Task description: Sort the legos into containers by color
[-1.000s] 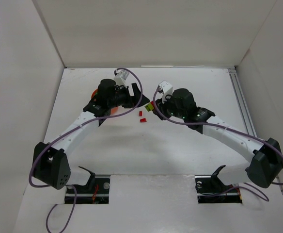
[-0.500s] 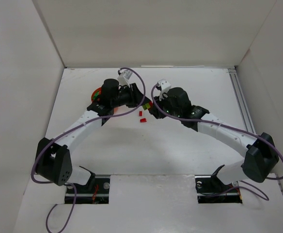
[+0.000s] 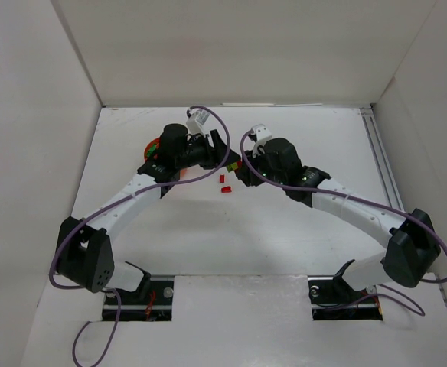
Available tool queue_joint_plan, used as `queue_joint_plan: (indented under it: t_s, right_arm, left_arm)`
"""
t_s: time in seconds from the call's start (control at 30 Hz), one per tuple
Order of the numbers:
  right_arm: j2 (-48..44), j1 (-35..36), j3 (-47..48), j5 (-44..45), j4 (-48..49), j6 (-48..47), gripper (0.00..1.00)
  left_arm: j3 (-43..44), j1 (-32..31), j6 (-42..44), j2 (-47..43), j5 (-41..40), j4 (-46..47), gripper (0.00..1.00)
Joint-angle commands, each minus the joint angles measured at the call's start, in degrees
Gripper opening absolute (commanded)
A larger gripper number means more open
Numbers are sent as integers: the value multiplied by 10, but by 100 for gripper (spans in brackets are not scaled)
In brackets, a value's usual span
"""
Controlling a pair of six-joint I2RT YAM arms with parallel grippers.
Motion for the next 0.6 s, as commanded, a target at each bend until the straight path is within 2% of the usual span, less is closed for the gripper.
queue_joint_plan:
  t_s: [0.0, 0.2, 0.33, 0.5, 0.57]
  right_arm:
    - [-28, 3, 14, 15, 64, 9, 2]
    - [-49, 3, -3, 4, 84, 9, 2]
    - [-60, 3, -11, -9, 109, 9, 2]
    - [-45, 3, -11, -34, 114, 9, 3]
    - [-33, 9, -6, -34, 121, 15, 3]
  left_arm:
    - [3, -4, 4, -12, 6, -9, 51]
    - [8, -4, 14, -18, -26, -38, 51]
    - [8, -4, 14, -18, -13, -38, 51]
    - [2, -4, 1, -18, 22, -3, 35]
    - [2, -4, -4, -18, 27, 3, 20]
